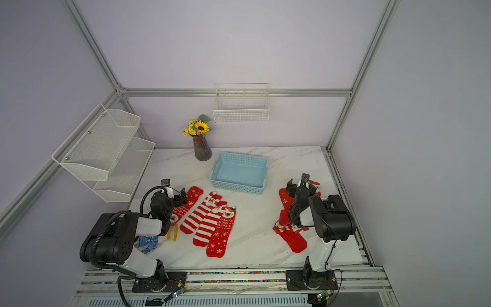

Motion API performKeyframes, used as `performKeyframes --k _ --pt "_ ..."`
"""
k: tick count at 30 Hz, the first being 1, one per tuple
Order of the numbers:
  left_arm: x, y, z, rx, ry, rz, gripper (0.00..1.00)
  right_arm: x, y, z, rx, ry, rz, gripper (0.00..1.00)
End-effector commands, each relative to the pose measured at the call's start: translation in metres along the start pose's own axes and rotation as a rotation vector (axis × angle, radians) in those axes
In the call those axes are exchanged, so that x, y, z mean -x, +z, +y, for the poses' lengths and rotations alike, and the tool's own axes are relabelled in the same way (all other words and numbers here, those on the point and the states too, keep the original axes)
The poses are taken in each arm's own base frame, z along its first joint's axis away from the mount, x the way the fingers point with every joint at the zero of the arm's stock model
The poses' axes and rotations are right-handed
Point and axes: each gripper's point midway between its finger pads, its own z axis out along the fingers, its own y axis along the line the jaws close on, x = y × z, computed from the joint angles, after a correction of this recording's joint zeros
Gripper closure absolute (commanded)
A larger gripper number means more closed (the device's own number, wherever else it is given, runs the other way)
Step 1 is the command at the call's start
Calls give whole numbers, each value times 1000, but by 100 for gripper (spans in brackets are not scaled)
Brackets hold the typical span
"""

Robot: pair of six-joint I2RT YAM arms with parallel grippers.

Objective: Place the socks together as a pair
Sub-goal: Pick up the sock at the center of the board.

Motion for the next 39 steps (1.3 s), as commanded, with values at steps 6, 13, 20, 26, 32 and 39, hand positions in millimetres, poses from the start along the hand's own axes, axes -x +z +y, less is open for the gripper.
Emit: performKeyframes --k 6,13,20,26,32,39 --pt "25 4 2 1 -4 -72 0 9 -2 2 6 20 -36 3" --pt "25 4 2 0 -5 -71 0 8 -2 1 5 19 -35 3" --pt "25 4 2 0 -5 -70 0 8 -2 2 6 20 -35 3" --pt "26 4 2 1 -5 -73 0 9 -2 2 6 19 -36 3" --pt "34 -3 0 -13 1 -103 0 27 -9 -1 -27 14 -74 3" --pt "87 -53 26 77 -303 -180 0 74 -18 -2 -124 183 120 3"
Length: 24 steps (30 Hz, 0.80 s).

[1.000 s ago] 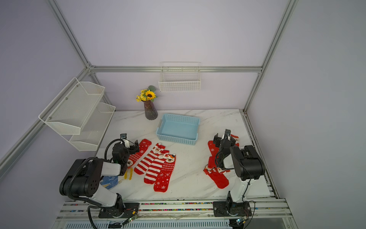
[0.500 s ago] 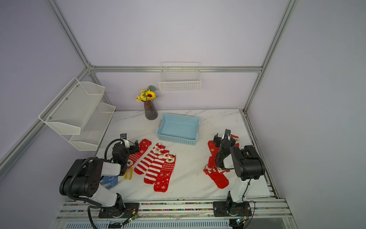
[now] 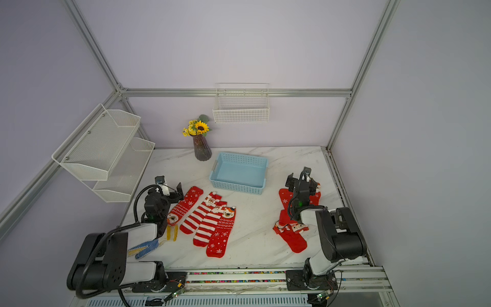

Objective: Place the socks together as a pair
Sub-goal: Pick up the sock at the center of the board.

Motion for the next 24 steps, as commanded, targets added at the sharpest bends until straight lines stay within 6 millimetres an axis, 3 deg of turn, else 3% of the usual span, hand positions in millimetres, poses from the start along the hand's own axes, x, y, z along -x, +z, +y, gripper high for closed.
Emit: performKeyframes --k 1,3,6,9,14,17,20,24 --pt "21 -17 27 145 -373 -17 0 7 -7 -6 -61 143 163 3" --pt "10 -28 43 241 -587 14 0 7 -13 0 -28 245 215 3" --pt "13 -28 18 68 -560 39 0 15 -24 18 100 293 258 3" --pt "8 -30 -20 -114 -618 153 0 25 -41 41 245 297 305 3" --pt "-16 -52 -108 -294 -621 407 0 33 -105 128 695 231 386 9" --pt "-14 -77 -156 -433 -495 489 0 20 -152 189 808 48 423 16" --pt "-23 -92 -163 -453 -479 566 0 -7 -191 235 892 -83 475 27" --pt "-34 -108 -161 -489 -490 600 0 -57 -233 283 986 -236 556 45"
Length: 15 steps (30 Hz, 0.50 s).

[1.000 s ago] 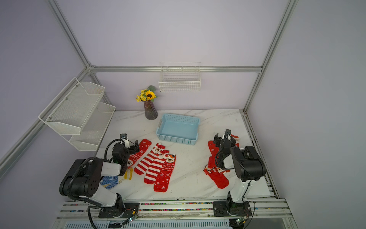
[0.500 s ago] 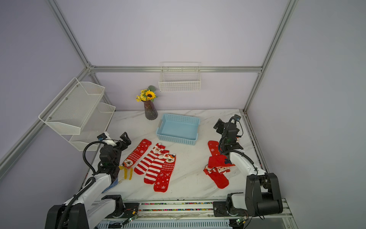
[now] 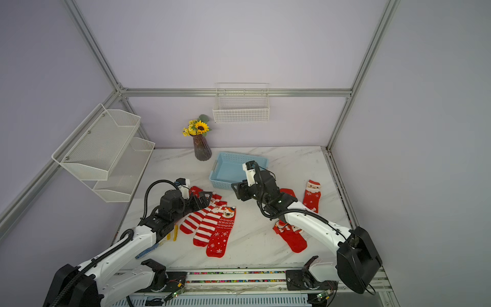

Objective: Place the socks together as a pair
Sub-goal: Pick up the sock at the center of the board.

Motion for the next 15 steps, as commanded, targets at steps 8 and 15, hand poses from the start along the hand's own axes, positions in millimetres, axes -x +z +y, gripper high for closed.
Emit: performKeyframes --k 8,15 --pt "-40 -6 16 24 -78 130 7 -96 64 9 -57 -147 252 70" --pt "-50 -6 17 24 -90 181 9 -120 87 -3 -83 -145 318 68"
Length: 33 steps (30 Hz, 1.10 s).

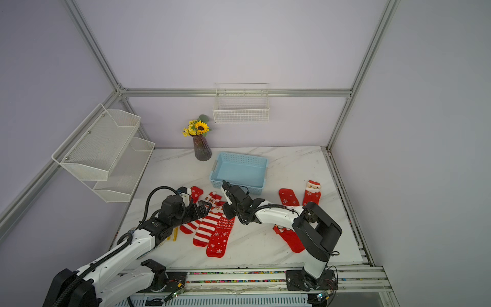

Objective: Place the socks together as a pair
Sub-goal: Pick up the sock at the center of the board.

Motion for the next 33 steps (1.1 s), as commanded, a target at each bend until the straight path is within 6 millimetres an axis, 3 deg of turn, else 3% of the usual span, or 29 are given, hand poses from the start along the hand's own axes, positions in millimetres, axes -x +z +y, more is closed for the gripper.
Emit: performKeyframes --k 1,6,12,15,22,33 --pt "-6 -2 -2 -18 -18 21 9 7 9 -6 -21 -1 -11 67" --pt "-3 -7 -6 -30 -20 5 8 -3 21 -22 -59 33 22 63" --pt "-2 -7 -15 -64 -24 25 13 9 20 -52 -86 95 7 58" --pt "-9 -7 -24 -107 -23 70 16 8 23 -53 -84 88 18 53" --pt "-14 -5 -29 -129 -35 87 27 -6 25 -52 -65 89 63 53" --pt "-29 10 -30 -119 -36 142 29 -36 32 -51 -39 113 131 53"
